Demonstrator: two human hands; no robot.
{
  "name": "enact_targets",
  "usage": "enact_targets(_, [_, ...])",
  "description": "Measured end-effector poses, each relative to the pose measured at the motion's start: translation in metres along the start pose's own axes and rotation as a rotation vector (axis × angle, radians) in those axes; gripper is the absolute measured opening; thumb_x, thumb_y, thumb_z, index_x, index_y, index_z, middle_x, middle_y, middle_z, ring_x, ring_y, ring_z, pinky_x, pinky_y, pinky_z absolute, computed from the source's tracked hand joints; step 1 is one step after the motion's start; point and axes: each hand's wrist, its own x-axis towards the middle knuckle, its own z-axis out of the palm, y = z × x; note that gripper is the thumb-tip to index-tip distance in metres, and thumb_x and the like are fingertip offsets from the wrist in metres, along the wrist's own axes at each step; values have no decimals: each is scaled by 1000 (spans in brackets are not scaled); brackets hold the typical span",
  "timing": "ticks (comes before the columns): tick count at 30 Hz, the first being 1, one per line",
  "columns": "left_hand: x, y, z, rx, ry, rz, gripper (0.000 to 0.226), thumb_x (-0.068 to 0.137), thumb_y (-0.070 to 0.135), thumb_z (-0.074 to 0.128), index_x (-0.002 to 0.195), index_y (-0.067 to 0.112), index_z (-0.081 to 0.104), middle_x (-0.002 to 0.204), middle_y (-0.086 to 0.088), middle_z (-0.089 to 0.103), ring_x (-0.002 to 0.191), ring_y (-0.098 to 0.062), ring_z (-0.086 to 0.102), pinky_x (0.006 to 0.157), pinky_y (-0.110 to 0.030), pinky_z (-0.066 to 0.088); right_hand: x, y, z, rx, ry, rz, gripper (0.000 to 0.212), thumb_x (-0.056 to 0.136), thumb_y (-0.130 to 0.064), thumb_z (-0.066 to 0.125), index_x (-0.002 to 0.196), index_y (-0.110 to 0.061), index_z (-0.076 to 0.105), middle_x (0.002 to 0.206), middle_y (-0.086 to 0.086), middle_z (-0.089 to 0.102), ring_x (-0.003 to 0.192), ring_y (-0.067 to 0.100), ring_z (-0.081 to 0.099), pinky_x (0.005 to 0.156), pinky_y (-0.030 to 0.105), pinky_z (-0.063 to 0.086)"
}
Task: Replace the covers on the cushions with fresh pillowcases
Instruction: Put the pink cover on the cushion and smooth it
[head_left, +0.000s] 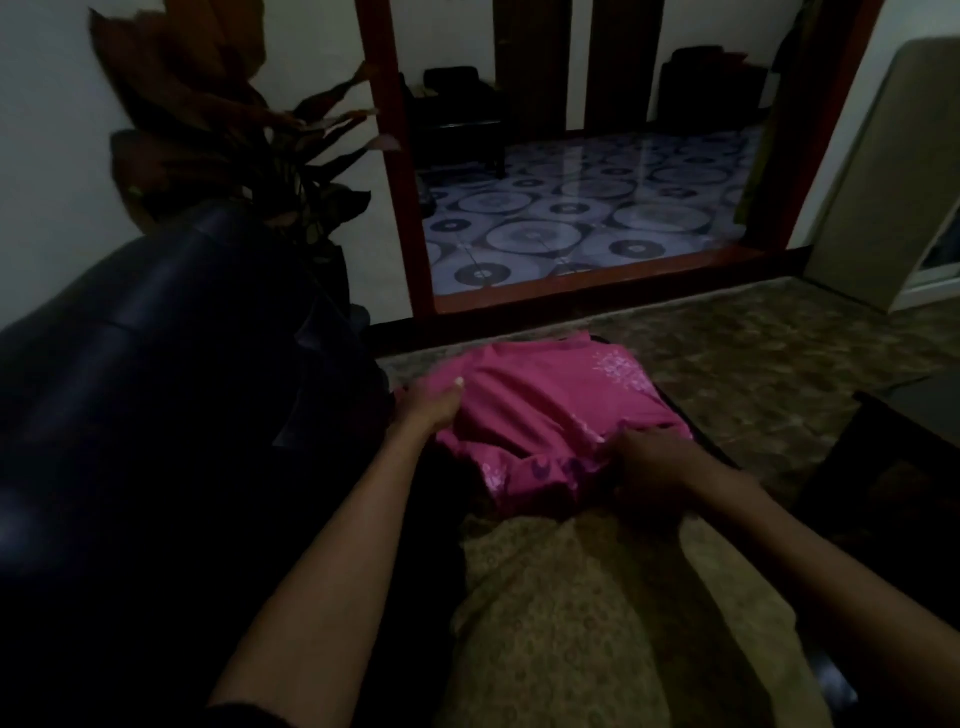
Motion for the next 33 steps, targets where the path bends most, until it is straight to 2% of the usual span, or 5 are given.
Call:
enact_targets(3, [57, -24, 19, -276, -98, -42, 104, 69, 77, 62, 148, 13, 44, 150, -12, 48, 130, -30, 53, 110, -42, 45, 7, -13, -35, -122, -93, 44, 25, 77, -44, 72, 80, -20, 71, 68, -2, 70, 68, 13, 68, 67, 27, 53])
enact_targets(10, [47, 1, 10, -214, -283, -75, 48, 105, 31, 48, 142, 1, 47, 144, -13, 51, 129, -29, 51, 97, -29, 44, 41, -51, -101, -65, -57, 11, 75, 65, -95, 53, 94, -28, 71, 94, -7, 66, 85, 15, 63, 91, 37, 54])
enact_targets(16, [90, -26, 32, -244, -200, -24, 43, 87, 25, 75, 117, -2, 60, 126, -19, 64, 101, -21, 58, 78, -26, 51, 110, -81, -102, 549, -7, -164, 57, 91, -77, 40, 132, -41, 56, 144, -3, 56, 120, 13, 56, 102, 35, 41])
enact_targets(23, [105, -58, 85, -120, 64, -58, 68, 66, 43, 81, 119, 10, 53, 125, -14, 60, 117, -33, 59, 95, -34, 49, 186, -69, 43, 3, 99, 89, 103, 64, -94, -7, 157, -48, -8, 168, -5, -15, 152, 42, -15, 114, 73, -8])
enact_targets(33, [96, -33, 40, -423, -417, -105, 69, 66, 70, 77, 105, 13, 74, 102, -3, 76, 88, -16, 71, 84, -29, 58, 143, -50, 49, 19, 170, 62, 59, 102, -29, 40, 157, -43, 25, 169, -15, 2, 155, 36, -4, 117, 70, 10])
